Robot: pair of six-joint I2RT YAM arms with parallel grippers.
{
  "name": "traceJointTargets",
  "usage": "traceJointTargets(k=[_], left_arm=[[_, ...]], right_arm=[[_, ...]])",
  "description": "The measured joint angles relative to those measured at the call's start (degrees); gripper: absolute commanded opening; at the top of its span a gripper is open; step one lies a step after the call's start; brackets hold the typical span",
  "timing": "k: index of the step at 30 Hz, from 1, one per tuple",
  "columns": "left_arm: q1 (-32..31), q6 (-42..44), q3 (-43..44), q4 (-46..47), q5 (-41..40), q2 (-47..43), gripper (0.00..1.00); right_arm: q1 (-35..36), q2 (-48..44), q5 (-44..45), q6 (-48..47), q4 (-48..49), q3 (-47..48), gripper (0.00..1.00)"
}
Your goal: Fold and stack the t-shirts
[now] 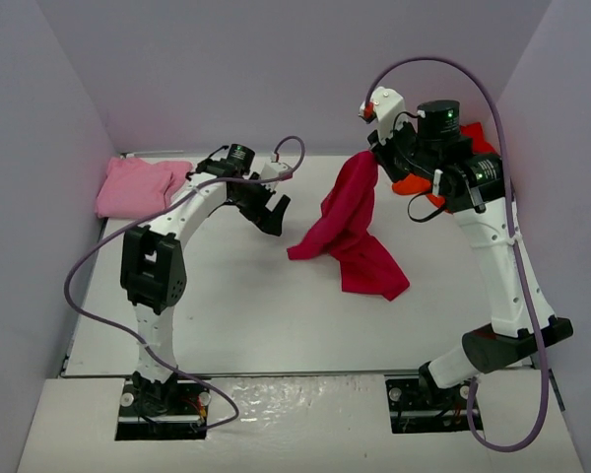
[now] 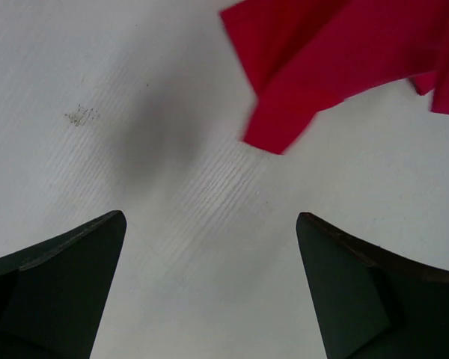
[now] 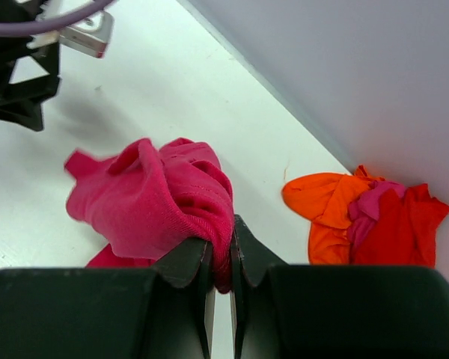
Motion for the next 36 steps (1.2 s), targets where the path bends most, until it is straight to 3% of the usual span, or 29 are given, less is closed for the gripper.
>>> traceJointTargets(k=[11, 22, 36], left_arm=[[-3.2, -1.2, 6.7, 2.7, -4.7, 6.4, 0.96], [-12.0, -2.5, 10.1, 2.7, -4.5, 7.1, 0.91], [-11.3, -4.2, 7.5, 3.2, -2.8, -1.6, 0.90]], right_arm=[[0.0, -3.0, -2.2, -1.7, -0.4, -4.9, 0.00], [0.0, -4.0, -2.9, -2.3, 0.6, -7.6, 0.00], [-0.1, -5.1, -2.1, -2.6, 2.4, -13.2, 0.00]])
